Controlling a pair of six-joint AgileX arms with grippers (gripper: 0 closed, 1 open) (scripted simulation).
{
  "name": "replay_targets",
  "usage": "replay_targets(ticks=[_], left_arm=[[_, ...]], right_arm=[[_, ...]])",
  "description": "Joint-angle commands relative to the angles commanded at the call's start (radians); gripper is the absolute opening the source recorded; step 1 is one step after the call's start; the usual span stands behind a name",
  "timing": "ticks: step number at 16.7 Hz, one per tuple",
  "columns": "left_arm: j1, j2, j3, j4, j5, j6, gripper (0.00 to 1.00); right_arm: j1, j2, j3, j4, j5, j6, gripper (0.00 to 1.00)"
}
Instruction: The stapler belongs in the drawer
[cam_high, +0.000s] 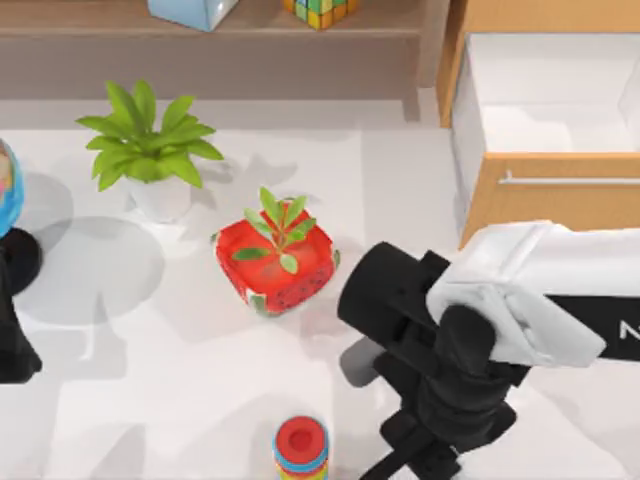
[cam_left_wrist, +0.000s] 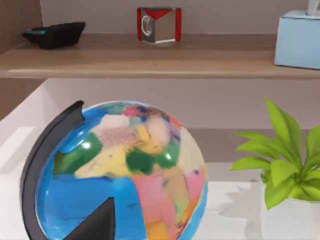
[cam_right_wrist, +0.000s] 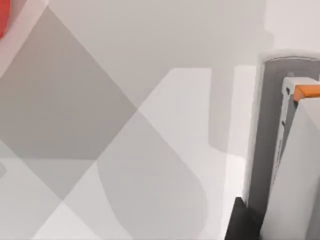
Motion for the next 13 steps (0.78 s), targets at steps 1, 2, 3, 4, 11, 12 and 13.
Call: replay_targets(ticks=[1, 2, 3, 4, 11, 12, 13], left_arm=[[0.0, 0.0, 0.0, 0.0, 0.0, 0.0, 1.0], [0.0, 0.0, 0.0, 0.0, 0.0, 0.0, 1.0], [0.0, 0.0, 0.0, 0.0, 0.0, 0.0, 1.0], [0.0, 0.0, 0.0, 0.0, 0.0, 0.0, 1.0], [0.0, 0.0, 0.0, 0.0, 0.0, 0.0, 1.0], [0.0, 0.0, 0.0, 0.0, 0.0, 0.0, 1.0], [0.0, 0.0, 0.0, 0.0, 0.0, 0.0, 1.0]], right_arm=[[0.011, -0.004, 0.015, -0.016, 0.001, -0.009, 0.0], [0.024, -0.005, 0.029, -0.03, 0.004, -0.016, 0.0], [0.035, -0.002, 0.04, -0.039, 0.007, -0.02, 0.0], [0.039, 0.0, 0.044, -0.042, 0.009, -0.021, 0.0], [-0.028, -0.018, 0.099, -0.081, 0.054, -0.042, 0.0], [-0.067, -0.026, 0.138, -0.101, 0.08, -0.052, 0.0], [-0.114, -0.032, 0.187, -0.121, 0.108, -0.063, 0.0]])
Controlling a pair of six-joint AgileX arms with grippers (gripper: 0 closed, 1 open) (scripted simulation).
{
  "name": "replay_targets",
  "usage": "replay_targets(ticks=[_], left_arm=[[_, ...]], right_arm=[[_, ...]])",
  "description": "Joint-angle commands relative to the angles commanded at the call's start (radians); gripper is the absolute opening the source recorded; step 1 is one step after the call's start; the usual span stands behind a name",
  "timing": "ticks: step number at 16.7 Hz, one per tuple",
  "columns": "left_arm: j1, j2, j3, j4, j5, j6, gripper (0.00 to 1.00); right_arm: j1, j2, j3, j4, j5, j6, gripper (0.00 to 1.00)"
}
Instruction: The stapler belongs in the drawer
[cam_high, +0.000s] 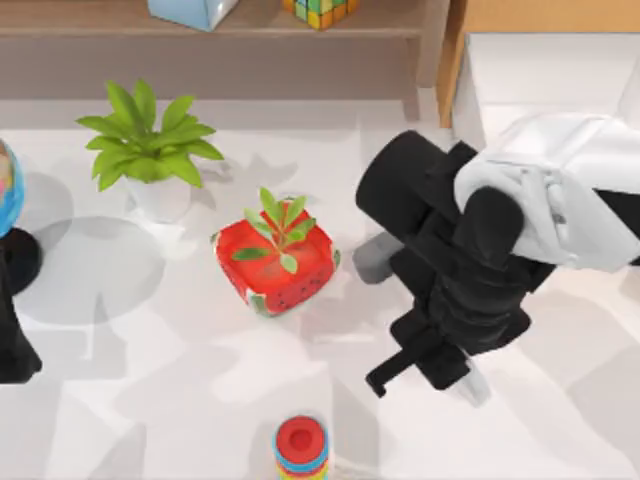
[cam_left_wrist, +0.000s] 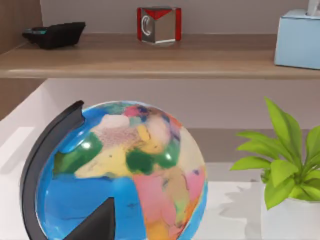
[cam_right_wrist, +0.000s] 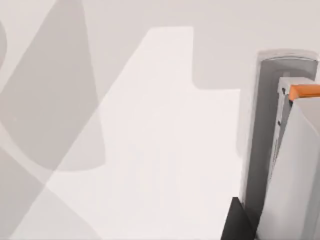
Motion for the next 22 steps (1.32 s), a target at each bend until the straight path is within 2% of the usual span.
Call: replay_targets(ticks=[4, 8, 11, 14, 19, 22], left_arm=[[0.0, 0.0, 0.0, 0.0, 0.0, 0.0, 1.0], [0.0, 0.0, 0.0, 0.0, 0.0, 0.0, 1.0], [0.0, 0.0, 0.0, 0.0, 0.0, 0.0, 1.0], [0.0, 0.0, 0.0, 0.0, 0.0, 0.0, 1.0], [0.0, 0.0, 0.0, 0.0, 0.0, 0.0, 1.0], [0.0, 0.0, 0.0, 0.0, 0.0, 0.0, 1.0]], right_arm=[[-0.212, 0.024, 0.27, -0.081, 0.102, -0.042, 0.0], [-0.411, 0.171, 0.59, -0.174, 0.133, -0.072, 0.0], [-0.535, 0.335, 0.796, -0.232, 0.101, -0.079, 0.0], [-0.613, 0.514, 0.918, -0.281, 0.032, -0.073, 0.0], [-0.655, 0.703, 0.97, -0.358, -0.09, -0.039, 0.0], [-0.657, 0.709, 0.971, -0.365, -0.098, -0.036, 0.0]])
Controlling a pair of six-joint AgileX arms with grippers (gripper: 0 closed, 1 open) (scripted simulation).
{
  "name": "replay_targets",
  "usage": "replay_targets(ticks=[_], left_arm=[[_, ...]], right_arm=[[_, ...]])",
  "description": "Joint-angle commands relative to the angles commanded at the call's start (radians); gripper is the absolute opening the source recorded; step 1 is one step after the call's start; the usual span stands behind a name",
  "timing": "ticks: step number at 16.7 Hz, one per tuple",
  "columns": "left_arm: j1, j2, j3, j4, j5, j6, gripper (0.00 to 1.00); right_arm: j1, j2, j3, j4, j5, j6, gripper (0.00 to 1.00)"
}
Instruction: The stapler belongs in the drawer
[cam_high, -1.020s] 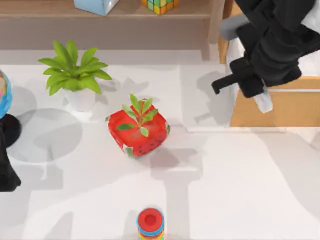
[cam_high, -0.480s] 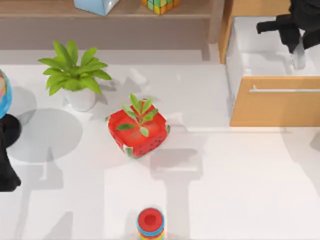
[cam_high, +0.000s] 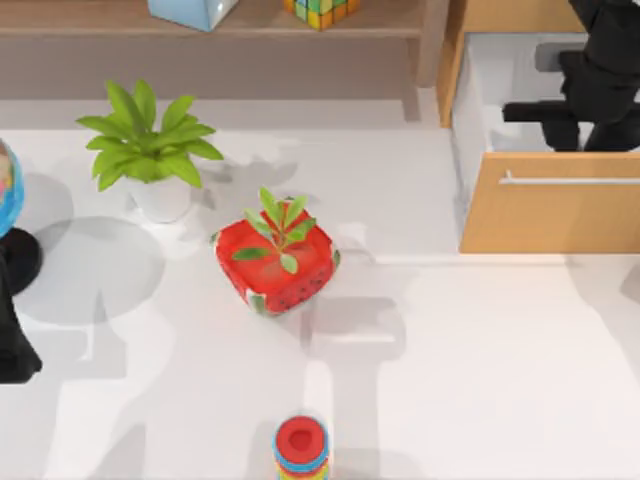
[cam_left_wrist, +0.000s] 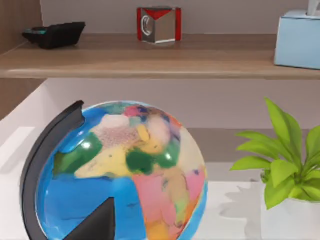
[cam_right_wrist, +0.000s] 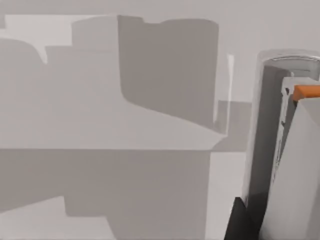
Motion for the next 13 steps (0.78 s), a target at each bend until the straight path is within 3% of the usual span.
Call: replay_targets(ticks=[11, 13], left_arm=[[0.0, 0.0, 0.0, 0.0, 0.0, 0.0, 1.0], [0.0, 0.0, 0.0, 0.0, 0.0, 0.0, 1.0]], right_arm=[[0.0, 0.002, -0.037, 0.038, 0.0, 0.0, 0.0], [0.0, 0.002, -0.037, 0.038, 0.0, 0.0, 0.15]])
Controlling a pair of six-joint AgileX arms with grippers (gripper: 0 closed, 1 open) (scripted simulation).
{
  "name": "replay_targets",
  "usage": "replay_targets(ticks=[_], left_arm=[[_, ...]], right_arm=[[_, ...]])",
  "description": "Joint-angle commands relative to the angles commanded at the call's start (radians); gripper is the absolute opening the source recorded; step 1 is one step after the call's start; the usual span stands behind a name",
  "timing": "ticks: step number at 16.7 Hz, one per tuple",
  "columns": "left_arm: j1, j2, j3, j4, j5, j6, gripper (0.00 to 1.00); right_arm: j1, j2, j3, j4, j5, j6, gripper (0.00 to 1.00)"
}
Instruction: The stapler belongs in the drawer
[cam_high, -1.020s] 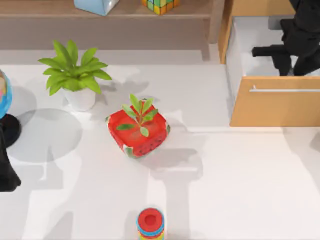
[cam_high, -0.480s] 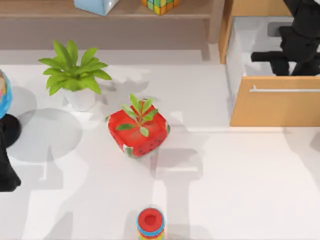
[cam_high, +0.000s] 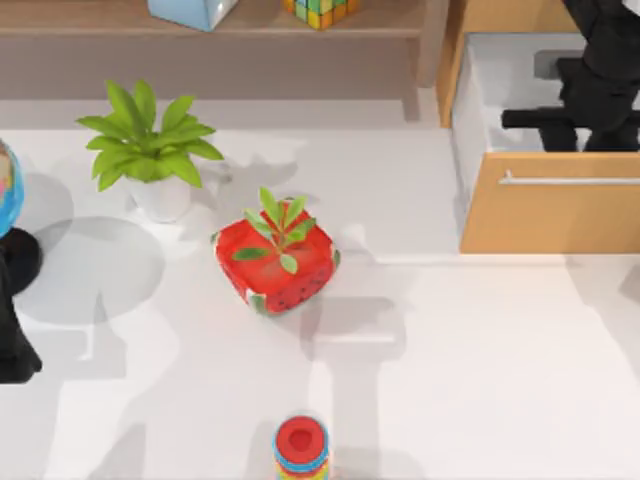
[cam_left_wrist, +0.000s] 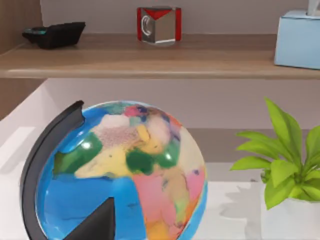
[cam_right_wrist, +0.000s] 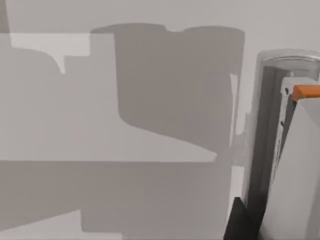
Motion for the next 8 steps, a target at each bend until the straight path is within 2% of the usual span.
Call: replay_targets(ticks=[8], left_arm=[[0.0, 0.0, 0.0, 0.0, 0.0, 0.0, 1.0]], right_arm=[[0.0, 0.0, 0.0, 0.0, 0.0, 0.0, 0.75]])
